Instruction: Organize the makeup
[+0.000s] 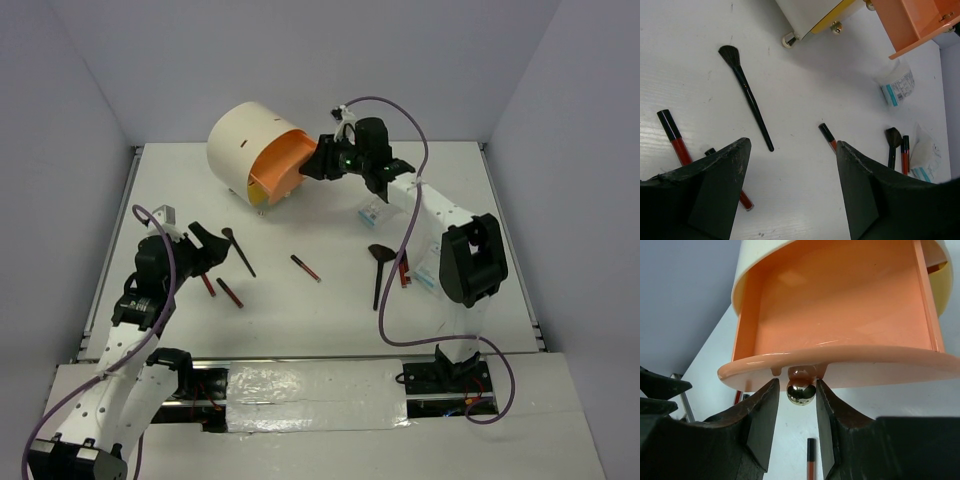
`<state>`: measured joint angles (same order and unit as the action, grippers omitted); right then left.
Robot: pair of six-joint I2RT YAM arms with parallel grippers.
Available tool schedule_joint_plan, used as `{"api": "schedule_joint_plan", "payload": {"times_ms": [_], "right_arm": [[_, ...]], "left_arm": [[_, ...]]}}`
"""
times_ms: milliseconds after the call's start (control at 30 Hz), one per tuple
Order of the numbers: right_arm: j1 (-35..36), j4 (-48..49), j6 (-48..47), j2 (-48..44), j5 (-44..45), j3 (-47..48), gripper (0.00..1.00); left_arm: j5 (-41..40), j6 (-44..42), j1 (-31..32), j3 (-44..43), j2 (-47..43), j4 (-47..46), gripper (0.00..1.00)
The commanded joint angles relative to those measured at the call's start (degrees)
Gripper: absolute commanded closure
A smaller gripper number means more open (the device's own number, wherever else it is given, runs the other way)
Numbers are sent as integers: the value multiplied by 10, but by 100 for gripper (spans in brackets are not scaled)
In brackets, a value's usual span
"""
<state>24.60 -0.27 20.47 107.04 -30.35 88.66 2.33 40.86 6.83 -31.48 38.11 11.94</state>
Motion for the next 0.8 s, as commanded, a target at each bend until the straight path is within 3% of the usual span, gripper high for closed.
{"api": "schedule_joint_plan", "payload": {"times_ms": [0,133,267,367,467,600,700,767], "right_arm": [[-5,41,-6,6,-12,34,57],[-9,31,-9,9,-21,39,50],[-13,11,-33,-12,-36,13,27],[-23,16,-47,-38,-45,-20,24],[-35,7,-58,-51,-67,-29,22],[-69,-43,-114,-84,-143,-43,15],[-88,-101,-219,-121,-208,-77,13],[-94,-145,-311,-142,-219,-95,11]], "left_arm": [[0,2,-2,5,0,-25,19],[1,0,-1,6,8,-30,19],[-6,-1,-2,4,27,-33,19],[-10,-3,-2,-6,52,-33,20],[-9,-3,-2,-16,87,-40,29],[-11,-8,2,-48,172,-26,63],[-56,-10,25,-86,241,17,71],[-98,-10,54,-118,294,47,65]]}}
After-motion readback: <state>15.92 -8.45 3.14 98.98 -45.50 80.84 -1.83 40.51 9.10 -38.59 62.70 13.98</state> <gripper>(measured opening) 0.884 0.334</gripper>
